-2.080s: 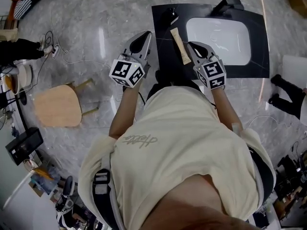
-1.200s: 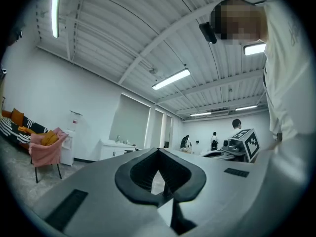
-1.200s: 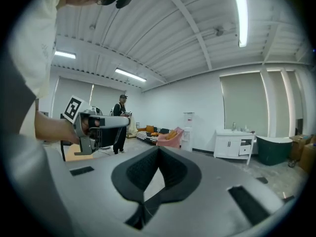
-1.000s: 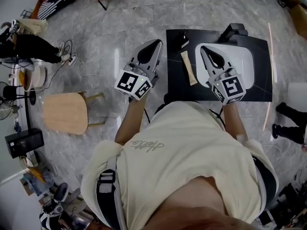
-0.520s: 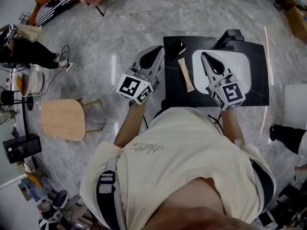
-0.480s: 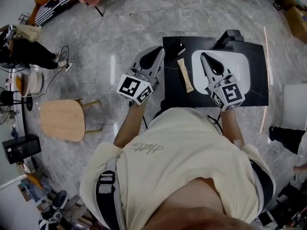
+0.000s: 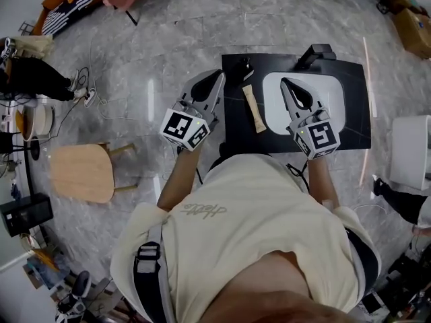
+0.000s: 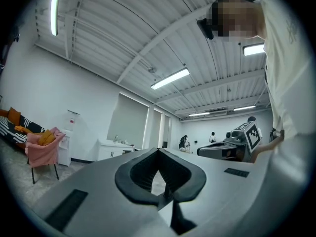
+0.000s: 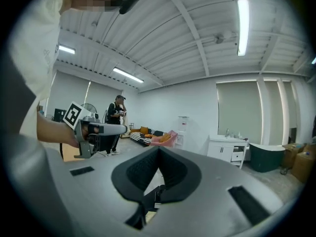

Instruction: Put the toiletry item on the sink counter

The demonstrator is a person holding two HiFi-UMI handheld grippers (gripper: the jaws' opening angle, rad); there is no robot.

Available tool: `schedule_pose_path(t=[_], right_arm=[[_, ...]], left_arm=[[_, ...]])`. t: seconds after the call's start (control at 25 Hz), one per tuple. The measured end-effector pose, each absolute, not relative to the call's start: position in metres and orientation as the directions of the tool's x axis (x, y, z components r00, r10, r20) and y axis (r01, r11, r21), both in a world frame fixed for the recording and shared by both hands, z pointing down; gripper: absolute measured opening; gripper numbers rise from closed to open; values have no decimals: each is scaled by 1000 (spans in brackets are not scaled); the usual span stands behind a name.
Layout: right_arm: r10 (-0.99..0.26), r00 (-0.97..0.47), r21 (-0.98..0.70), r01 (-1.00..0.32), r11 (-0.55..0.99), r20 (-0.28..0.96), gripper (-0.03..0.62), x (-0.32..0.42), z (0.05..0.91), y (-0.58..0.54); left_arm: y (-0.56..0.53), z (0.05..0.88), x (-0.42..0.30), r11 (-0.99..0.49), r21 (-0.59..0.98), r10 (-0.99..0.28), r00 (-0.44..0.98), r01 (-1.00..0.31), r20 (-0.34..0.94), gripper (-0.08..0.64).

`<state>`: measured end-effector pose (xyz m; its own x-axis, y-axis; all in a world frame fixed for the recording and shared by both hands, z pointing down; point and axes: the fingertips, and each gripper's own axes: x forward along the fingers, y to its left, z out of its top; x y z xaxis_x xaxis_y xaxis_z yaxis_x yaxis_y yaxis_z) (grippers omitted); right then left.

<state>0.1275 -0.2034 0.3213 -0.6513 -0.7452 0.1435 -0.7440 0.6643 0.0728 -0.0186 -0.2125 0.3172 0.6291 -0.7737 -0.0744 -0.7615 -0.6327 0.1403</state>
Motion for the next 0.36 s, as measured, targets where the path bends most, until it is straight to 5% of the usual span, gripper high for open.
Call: schedule_pose_path(t=[0.36], right_arm=[[-743,-656,26,-747,664,135,-6,127,331,-204]], left_arm=[[-217,325,-18,-637,121,-770,635,-761,-62,3]])
